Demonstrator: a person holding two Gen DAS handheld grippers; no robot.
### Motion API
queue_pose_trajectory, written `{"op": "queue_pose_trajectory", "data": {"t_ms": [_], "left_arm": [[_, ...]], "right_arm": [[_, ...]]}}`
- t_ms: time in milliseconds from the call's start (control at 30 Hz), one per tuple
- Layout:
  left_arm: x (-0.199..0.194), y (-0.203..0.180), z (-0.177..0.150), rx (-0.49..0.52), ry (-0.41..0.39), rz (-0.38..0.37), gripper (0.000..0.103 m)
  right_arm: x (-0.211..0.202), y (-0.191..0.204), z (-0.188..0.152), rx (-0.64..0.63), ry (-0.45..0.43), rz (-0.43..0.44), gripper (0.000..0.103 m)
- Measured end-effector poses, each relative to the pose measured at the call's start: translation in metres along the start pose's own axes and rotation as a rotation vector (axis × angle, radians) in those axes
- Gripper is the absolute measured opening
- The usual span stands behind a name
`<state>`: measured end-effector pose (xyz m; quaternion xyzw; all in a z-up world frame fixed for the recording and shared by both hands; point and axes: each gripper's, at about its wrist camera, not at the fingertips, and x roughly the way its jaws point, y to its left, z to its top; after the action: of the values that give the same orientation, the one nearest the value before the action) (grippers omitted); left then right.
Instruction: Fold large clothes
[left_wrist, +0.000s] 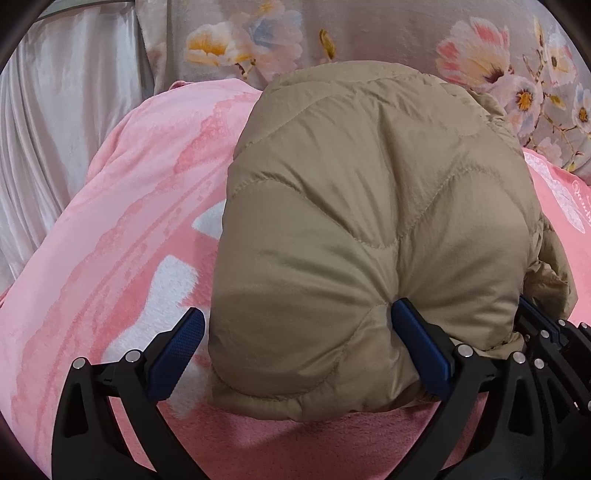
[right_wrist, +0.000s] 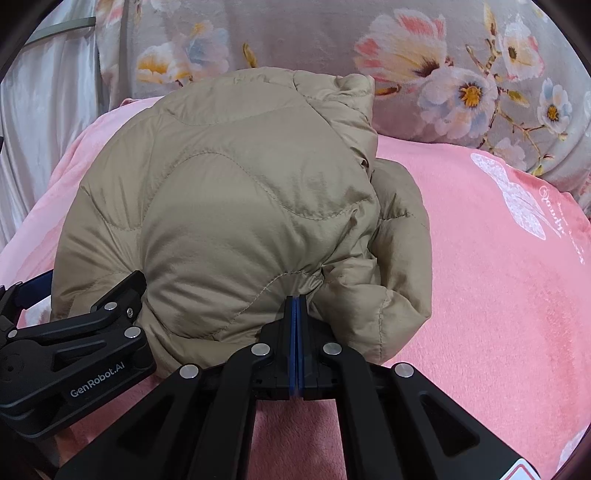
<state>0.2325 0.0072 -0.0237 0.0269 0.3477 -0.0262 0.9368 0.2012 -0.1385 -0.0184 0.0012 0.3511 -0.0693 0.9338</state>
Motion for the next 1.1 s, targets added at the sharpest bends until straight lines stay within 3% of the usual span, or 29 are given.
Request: {"op": "queue_pose_trajectory", "data": {"t_ms": [100, 200, 267, 367, 567, 800, 1100], "left_arm": [[-0.005, 0.001, -0.002, -0.008, -0.031, 0.000, 0.098], [-0.015, 0.005, -0.006, -0.028, -0.069, 0.002, 0.098], [-0.025, 0.004, -0.012, -0.031, -0.091, 0.025, 0.098], [-0.044, -0.002, -0.028, -0.015, -0.108, 0.051, 0.098], [-0.065, 0.003, -0.058, -0.041, -0.046, 0.062, 0.098], [-0.087, 0.007, -0.081, -0.055, -0.051, 0.098, 0.098], [-0.101, 0.008, -0.091, -0.059, -0.082, 0.107, 0.098]], "right_arm": [[-0.003, -0.002, 0.000, 0.011, -0.013, 0.006, 0.000], [-0.018, -0.011, -0.007, 0.072, -0.066, 0.005, 0.012], [-0.031, -0.015, -0.017, 0.105, -0.090, 0.012, 0.038], [-0.052, -0.014, -0.032, 0.098, -0.118, 0.000, 0.061], [-0.075, -0.025, -0.062, 0.142, -0.070, 0.020, 0.068], [-0.102, -0.010, -0.085, 0.052, -0.077, -0.030, 0.068], [-0.107, -0.015, -0.091, 0.059, -0.081, -0.034, 0.068]]}}
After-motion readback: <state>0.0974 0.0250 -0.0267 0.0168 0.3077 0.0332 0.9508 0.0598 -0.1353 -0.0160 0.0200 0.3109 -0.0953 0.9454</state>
